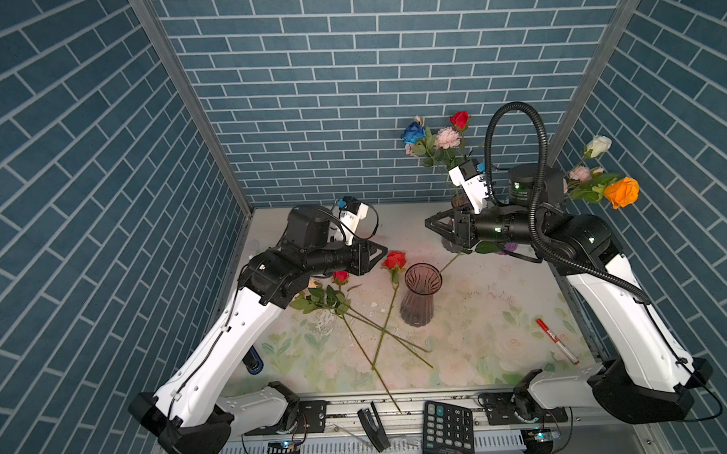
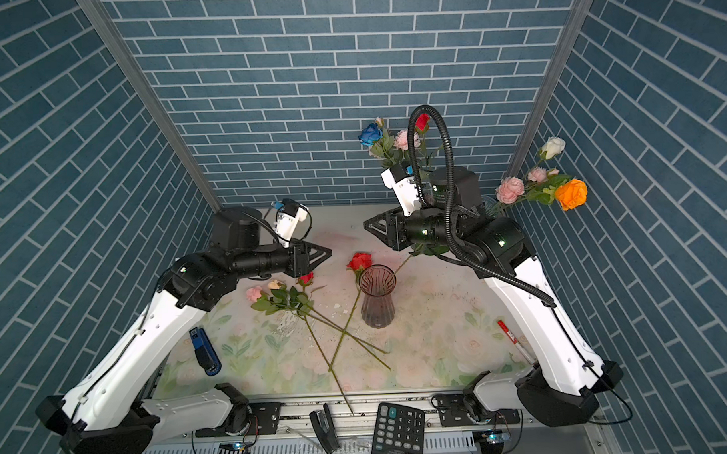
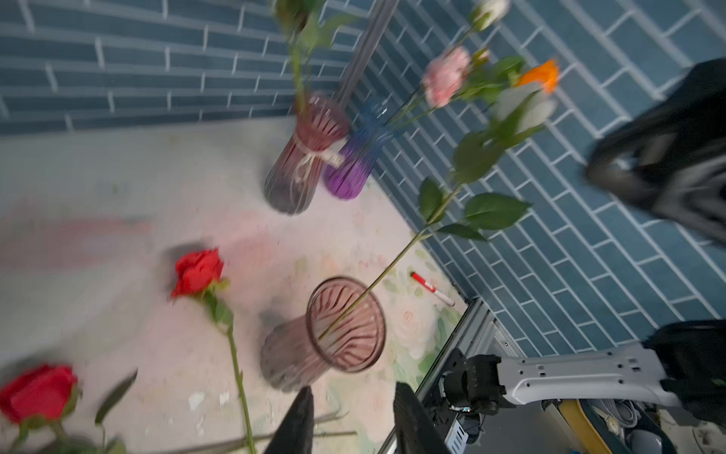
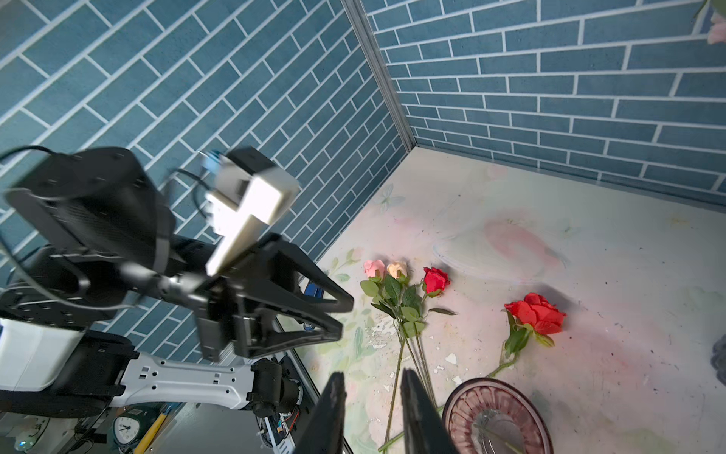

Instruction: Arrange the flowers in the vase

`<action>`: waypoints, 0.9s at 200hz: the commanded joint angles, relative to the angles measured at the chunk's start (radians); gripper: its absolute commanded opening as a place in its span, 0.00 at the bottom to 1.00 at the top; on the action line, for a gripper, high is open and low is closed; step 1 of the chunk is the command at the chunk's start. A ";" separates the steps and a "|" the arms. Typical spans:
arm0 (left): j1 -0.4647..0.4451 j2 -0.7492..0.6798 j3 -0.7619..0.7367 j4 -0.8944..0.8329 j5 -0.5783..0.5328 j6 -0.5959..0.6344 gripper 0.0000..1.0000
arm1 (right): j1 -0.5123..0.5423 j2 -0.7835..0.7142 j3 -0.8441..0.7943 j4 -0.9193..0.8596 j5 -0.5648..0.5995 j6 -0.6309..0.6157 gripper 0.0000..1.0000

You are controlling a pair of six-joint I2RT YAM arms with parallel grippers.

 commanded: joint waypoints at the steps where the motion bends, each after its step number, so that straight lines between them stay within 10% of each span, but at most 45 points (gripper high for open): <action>1: 0.012 0.033 -0.125 -0.129 -0.082 -0.048 0.35 | 0.001 -0.042 -0.015 -0.016 0.033 0.001 0.28; 95: -0.059 0.528 -0.039 -0.144 -0.260 -0.056 0.37 | 0.001 -0.096 -0.094 -0.019 0.057 -0.010 0.31; 180: -0.158 0.806 0.100 -0.178 -0.355 -0.101 0.38 | 0.000 -0.158 -0.111 -0.215 0.385 -0.131 0.35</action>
